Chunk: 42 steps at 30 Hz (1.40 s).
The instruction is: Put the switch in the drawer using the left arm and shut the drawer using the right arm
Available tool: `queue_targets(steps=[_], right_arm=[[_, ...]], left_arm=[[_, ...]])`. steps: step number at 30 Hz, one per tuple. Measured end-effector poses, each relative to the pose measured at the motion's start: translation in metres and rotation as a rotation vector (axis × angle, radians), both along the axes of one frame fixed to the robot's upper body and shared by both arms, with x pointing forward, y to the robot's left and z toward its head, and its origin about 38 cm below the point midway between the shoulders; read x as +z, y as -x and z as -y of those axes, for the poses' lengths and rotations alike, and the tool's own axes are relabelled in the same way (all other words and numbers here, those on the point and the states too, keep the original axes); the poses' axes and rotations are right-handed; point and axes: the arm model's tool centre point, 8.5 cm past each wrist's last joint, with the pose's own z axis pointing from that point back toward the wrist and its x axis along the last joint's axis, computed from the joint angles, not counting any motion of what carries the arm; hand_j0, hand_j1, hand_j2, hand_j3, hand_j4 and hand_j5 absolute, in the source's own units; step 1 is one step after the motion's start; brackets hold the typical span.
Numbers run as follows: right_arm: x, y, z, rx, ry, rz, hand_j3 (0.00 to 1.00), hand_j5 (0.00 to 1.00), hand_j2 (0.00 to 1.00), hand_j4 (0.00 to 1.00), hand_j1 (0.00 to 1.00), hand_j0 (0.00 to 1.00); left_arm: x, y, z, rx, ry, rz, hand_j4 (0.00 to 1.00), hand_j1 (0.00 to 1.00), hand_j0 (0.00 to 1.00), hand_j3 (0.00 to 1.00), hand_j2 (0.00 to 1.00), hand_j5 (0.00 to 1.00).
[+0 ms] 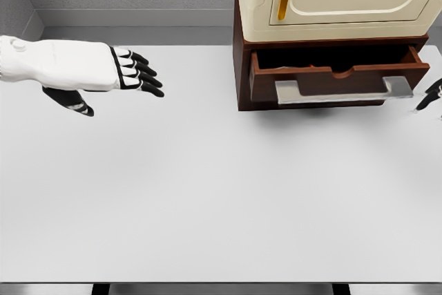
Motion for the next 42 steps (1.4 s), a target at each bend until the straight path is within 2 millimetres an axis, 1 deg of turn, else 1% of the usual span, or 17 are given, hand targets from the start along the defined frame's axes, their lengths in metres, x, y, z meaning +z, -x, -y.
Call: queue_targets(steps=[1, 3, 4, 5, 8, 10, 12, 14, 17, 18, 20, 22, 28, 30, 34, 37, 42], right_arm=[[0.005, 0.001, 0.001, -0.005, 0.002, 0.015, 0.58, 0.58, 0.58, 0.58, 0.58, 0.58], [-0.005, 0.007, 0.003, -0.010, 0.006, -0.017, 0.58, 0.58, 0.58, 0.58, 0.58, 0.58], [-0.004, 0.009, 0.003, -0.009, 0.009, -0.012, 0.58, 0.58, 0.58, 0.58, 0.58, 0.58], [-0.010, 0.013, 0.003, -0.010, 0.011, -0.031, 0.58, 0.58, 0.58, 0.58, 0.58, 0.58], [-0.013, 0.017, 0.002, -0.006, 0.015, -0.044, 0.58, 0.58, 0.58, 0.58, 0.58, 0.58], [-0.016, 0.014, -0.002, 0.007, 0.017, -0.052, 0.58, 0.58, 0.58, 0.58, 0.58, 0.58], [-0.025, 0.013, -0.005, 0.016, 0.023, -0.080, 0.58, 0.58, 0.58, 0.58, 0.58, 0.58], [-0.026, 0.008, -0.011, 0.034, 0.031, -0.084, 0.58, 0.58, 0.58, 0.58, 0.58, 0.58], [-0.042, 0.007, -0.017, 0.056, 0.036, -0.131, 0.58, 0.58, 0.58, 0.58, 0.58, 0.58], [-0.044, 0.006, -0.018, 0.057, 0.040, -0.136, 0.58, 0.58, 0.58, 0.58, 0.58, 0.58], [-0.036, -0.002, -0.022, 0.068, 0.044, -0.106, 0.58, 0.58, 0.58, 0.58, 0.58, 0.58], [-0.033, -0.011, -0.028, 0.082, 0.045, -0.095, 0.58, 0.58, 0.58, 0.58, 0.58, 0.58], [-0.056, -0.017, -0.036, 0.106, 0.042, -0.160, 0.58, 0.58, 0.58, 0.58, 0.58, 0.58], [-0.053, -0.021, -0.040, 0.116, 0.041, -0.149, 0.58, 0.58, 0.58, 0.58, 0.58, 0.58], [-0.060, -0.022, -0.045, 0.129, 0.042, -0.166, 0.58, 0.58, 0.58, 0.58, 0.58, 0.58], [-0.051, -0.029, -0.048, 0.137, 0.042, -0.139, 0.58, 0.58, 0.58, 0.58, 0.58, 0.58], [-0.059, -0.032, -0.049, 0.137, 0.038, -0.161, 0.59, 0.59, 0.59, 0.59, 0.59, 0.59]], left_arm=[[0.000, 0.000, 0.000, 0.000, 0.000, 0.000, 1.00, 1.00, 1.00, 1.00, 1.00, 1.00], [0.000, 0.000, 0.000, 0.000, 0.001, 0.000, 1.00, 1.00, 1.00, 1.00, 1.00, 1.00], [0.000, 0.000, 0.000, 0.000, 0.001, 0.000, 1.00, 1.00, 1.00, 1.00, 1.00, 1.00], [0.000, 0.000, 0.000, 0.000, 0.000, 0.000, 1.00, 1.00, 1.00, 1.00, 1.00, 1.00], [0.000, 0.000, 0.000, 0.001, 0.001, 0.000, 1.00, 1.00, 1.00, 1.00, 1.00, 1.00], [0.000, 0.000, 0.000, 0.001, 0.001, 0.000, 1.00, 1.00, 1.00, 1.00, 1.00, 1.00], [0.000, 0.000, 0.000, 0.001, 0.001, -0.001, 1.00, 1.00, 1.00, 1.00, 1.00, 1.00], [0.000, 0.000, 0.000, 0.001, 0.001, -0.002, 1.00, 1.00, 1.00, 1.00, 1.00, 1.00], [-0.001, 0.000, 0.000, 0.001, 0.001, -0.003, 1.00, 1.00, 1.00, 1.00, 1.00, 1.00], [-0.001, 0.000, 0.000, 0.001, 0.001, -0.004, 1.00, 1.00, 1.00, 1.00, 1.00, 1.00], [-0.001, 0.000, 0.000, 0.001, 0.001, -0.005, 1.00, 1.00, 1.00, 1.00, 1.00, 1.00], [-0.001, 0.000, 0.000, 0.001, 0.001, -0.005, 1.00, 1.00, 1.00, 1.00, 1.00, 1.00], [-0.002, 0.000, -0.001, 0.003, 0.001, -0.005, 1.00, 1.00, 1.00, 1.00, 1.00, 1.00], [-0.002, 0.000, -0.001, 0.004, 0.001, -0.005, 1.00, 1.00, 1.00, 1.00, 1.00, 1.00], [-0.002, -0.001, -0.003, 0.009, 0.002, -0.006, 1.00, 1.00, 1.00, 1.00, 1.00, 1.00], [-0.001, -0.002, -0.003, 0.011, 0.002, -0.005, 1.00, 1.00, 1.00, 1.00, 1.00, 1.00], [-0.001, -0.002, -0.003, 0.013, 0.002, -0.005, 1.00, 1.00, 1.00, 1.00, 1.00, 1.00]])
